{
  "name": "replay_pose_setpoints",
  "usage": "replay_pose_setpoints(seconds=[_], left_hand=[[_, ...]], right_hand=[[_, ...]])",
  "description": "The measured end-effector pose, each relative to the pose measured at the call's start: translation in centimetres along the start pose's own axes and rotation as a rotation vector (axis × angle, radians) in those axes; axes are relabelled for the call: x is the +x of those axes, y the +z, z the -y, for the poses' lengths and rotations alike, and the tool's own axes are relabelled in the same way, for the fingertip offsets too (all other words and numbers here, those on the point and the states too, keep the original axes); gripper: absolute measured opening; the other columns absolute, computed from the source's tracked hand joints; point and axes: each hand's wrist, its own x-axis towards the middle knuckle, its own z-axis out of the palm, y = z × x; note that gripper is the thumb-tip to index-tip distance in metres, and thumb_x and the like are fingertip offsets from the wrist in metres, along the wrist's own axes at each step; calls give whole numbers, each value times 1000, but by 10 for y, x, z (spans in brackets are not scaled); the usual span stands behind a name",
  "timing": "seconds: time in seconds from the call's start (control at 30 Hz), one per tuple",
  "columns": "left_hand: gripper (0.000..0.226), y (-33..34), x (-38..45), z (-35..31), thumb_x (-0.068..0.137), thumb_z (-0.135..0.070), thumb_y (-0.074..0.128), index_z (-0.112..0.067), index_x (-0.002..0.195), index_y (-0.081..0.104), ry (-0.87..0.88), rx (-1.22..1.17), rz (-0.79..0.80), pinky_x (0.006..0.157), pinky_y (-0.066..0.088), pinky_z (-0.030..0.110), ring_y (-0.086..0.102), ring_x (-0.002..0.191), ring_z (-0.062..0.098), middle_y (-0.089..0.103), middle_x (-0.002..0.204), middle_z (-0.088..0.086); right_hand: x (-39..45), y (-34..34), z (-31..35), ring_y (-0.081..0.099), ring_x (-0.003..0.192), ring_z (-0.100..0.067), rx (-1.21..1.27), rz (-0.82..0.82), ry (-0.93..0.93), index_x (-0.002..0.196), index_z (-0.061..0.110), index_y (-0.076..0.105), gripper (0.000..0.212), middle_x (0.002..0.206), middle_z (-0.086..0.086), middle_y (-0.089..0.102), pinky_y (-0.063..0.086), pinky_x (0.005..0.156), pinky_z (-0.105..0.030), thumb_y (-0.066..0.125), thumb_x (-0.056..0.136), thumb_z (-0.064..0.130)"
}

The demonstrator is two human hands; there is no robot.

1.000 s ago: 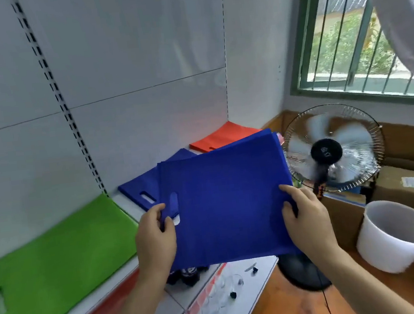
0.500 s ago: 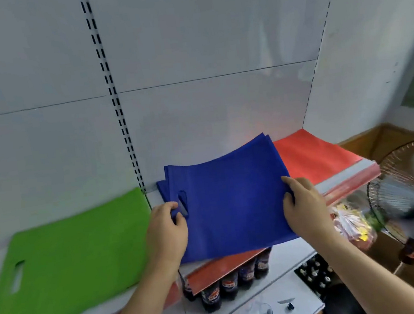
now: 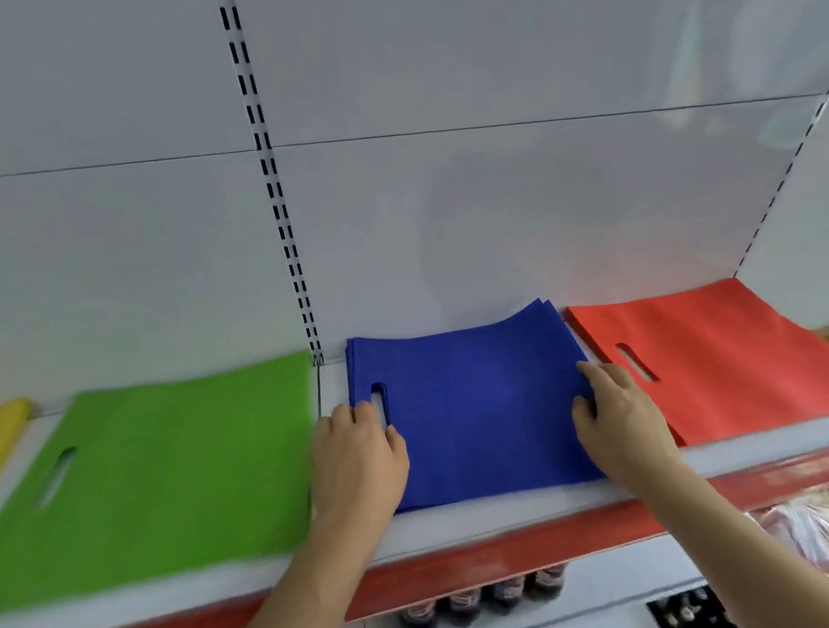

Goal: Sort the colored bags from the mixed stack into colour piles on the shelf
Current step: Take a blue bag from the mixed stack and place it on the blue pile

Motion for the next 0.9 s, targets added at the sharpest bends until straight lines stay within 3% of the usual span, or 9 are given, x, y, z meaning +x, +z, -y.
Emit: replay_pose_setpoints(seconds=[0.17,0.3,0.37,0.57,0.7,0.9], left_hand=[[47,-1,-4,-14,100,-54,47,-13,111,67,-124,130,35,92,47,41,60,97,29,69,105,6],[54,2,-6,-19,100,-63,41,-16,119,62,-168,190,46,95,47,39,58,105,27,68,114,3],[52,1,-6,-22,101,-60,41,-17,122,61,-186,194,45,93,49,39,59,107,26,69,115,2],[50,-9,-8,-30,102,-55,44,-16,129,57,-204,209,15,94,49,38,56,115,25,64,124,4],[49,-26,-20,-24,100,-49,48,-14,133,59,-214,183,-98,108,42,44,49,130,30,58,136,8],[64,-54,-69,18,101,-54,46,-14,151,50,-317,216,-137,125,23,56,30,152,37,40,162,15]], right_hand=[[16,4,-10,53,131,-30,-97,100,-113,149,9,49,61,150,-7,50,53,101,-44,54,101,46],[20,9,-14,26,155,-32,-260,258,-160,155,12,41,89,169,-12,24,30,125,-43,35,95,79],[20,9,-12,18,157,-32,-291,262,-191,156,10,39,92,170,-14,21,23,129,-44,29,96,79],[20,-5,-6,11,160,-36,-339,225,-256,162,12,30,82,171,-13,19,21,129,-47,29,103,69],[23,-7,11,6,162,-32,-324,167,-356,164,13,29,81,174,-12,19,16,131,-44,27,104,67],[-12,18,82,7,162,-31,-247,167,-563,162,16,37,81,173,-11,22,20,130,-48,20,104,69]])
